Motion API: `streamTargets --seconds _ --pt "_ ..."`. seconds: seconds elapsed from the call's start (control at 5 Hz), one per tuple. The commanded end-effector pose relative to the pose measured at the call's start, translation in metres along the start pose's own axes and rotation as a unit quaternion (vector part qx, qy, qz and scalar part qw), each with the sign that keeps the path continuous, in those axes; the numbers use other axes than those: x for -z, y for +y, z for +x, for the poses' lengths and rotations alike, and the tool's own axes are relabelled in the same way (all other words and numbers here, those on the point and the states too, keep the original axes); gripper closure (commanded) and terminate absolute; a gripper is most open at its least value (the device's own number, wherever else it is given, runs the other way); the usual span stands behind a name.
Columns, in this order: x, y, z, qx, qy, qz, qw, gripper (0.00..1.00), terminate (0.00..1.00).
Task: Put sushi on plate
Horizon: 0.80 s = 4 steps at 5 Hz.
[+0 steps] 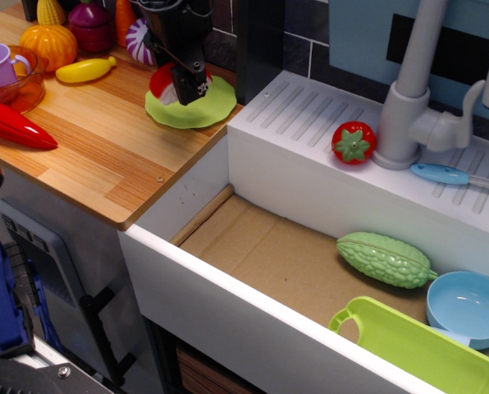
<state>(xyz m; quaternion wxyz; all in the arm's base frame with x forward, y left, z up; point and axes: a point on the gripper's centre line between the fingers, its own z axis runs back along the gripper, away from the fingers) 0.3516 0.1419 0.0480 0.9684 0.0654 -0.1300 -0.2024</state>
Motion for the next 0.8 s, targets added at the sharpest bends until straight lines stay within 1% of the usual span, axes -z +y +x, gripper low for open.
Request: streamTargets --seconds 0.0,0.2,0.4,0.6 --pt "0.000 0.023 0.015 0.021 -0.031 0.005 0.9993 1.00 0.00" --pt "0.007 0.024 0.013 0.026 -0.046 -0.002 0.9986 0.00 0.00" --pt "0.011 0.020 0.011 -0.001 -0.063 -0.017 0.9978 0.00 0.00" --pt "0.011 0.020 0.011 -0.001 -0.063 -0.017 0.9978 0.00 1.00"
